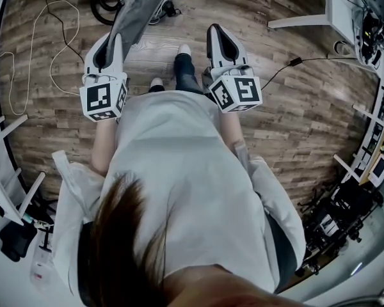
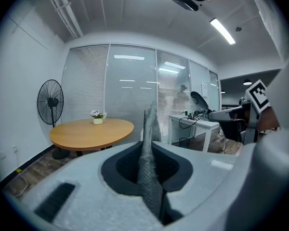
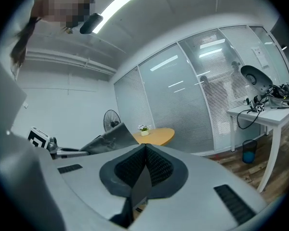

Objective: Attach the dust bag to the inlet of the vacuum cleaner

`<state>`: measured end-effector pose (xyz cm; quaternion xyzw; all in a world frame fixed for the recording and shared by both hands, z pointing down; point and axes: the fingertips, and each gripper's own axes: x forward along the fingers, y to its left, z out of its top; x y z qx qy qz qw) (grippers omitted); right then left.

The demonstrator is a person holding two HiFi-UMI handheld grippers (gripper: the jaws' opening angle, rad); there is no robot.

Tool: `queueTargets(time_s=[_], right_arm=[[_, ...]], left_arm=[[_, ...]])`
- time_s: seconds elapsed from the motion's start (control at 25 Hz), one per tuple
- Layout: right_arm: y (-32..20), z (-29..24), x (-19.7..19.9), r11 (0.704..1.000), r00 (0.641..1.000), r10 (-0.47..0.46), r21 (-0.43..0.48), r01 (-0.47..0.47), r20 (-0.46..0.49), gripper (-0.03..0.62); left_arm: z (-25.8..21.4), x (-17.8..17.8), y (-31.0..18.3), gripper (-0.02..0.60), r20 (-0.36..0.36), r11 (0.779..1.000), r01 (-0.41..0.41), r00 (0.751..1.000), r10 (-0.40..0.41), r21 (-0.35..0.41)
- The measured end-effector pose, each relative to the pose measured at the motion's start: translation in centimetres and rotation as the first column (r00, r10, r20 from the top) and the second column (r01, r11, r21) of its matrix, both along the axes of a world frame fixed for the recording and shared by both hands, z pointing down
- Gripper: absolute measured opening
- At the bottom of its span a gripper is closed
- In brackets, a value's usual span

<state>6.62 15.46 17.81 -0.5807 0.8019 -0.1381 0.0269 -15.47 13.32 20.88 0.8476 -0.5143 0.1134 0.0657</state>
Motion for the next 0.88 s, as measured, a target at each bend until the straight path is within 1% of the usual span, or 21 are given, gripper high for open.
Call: queueTargets(time_s=[0.24,0.4,0.6,0.72,0.88], right_arm=[[-6.6,0.2,2.9,0.997,0.997,-0.082,-0.008,0.082,0.0,0.003],[-9.9,0.8,4.9,0.991,0.991,-0.133,-0.028,0.133,-0.002,0.003],[-12.6,1.7,6.8,0.982,0.984,-0.177,-0.057,0.177,0.006,0.003],[-13.9,2.3,7.7,0.98,0.983,-0.185,-0.073,0.185,0.01,0.003],[-14.8,2.8,8.0,0.977,0.981,-0.193,-0.087,0.193,0.014,0.003]], left_arm=[[-0.3,2.7,-5.1,0.037,0.011,0.998,0.064,0.998,-0.065,0.008],[-0.5,4.6,-7.8,0.037,0.013,0.993,0.114,0.993,-0.114,0.015],[-0.8,5.9,-10.0,0.037,0.021,0.985,0.17,0.985,-0.17,0.023],[-1.0,6.7,-11.0,0.037,0.025,0.983,0.184,0.983,-0.184,0.025],[-0.9,7.0,-11.6,0.037,0.033,0.981,0.191,0.981,-0.191,0.018]])
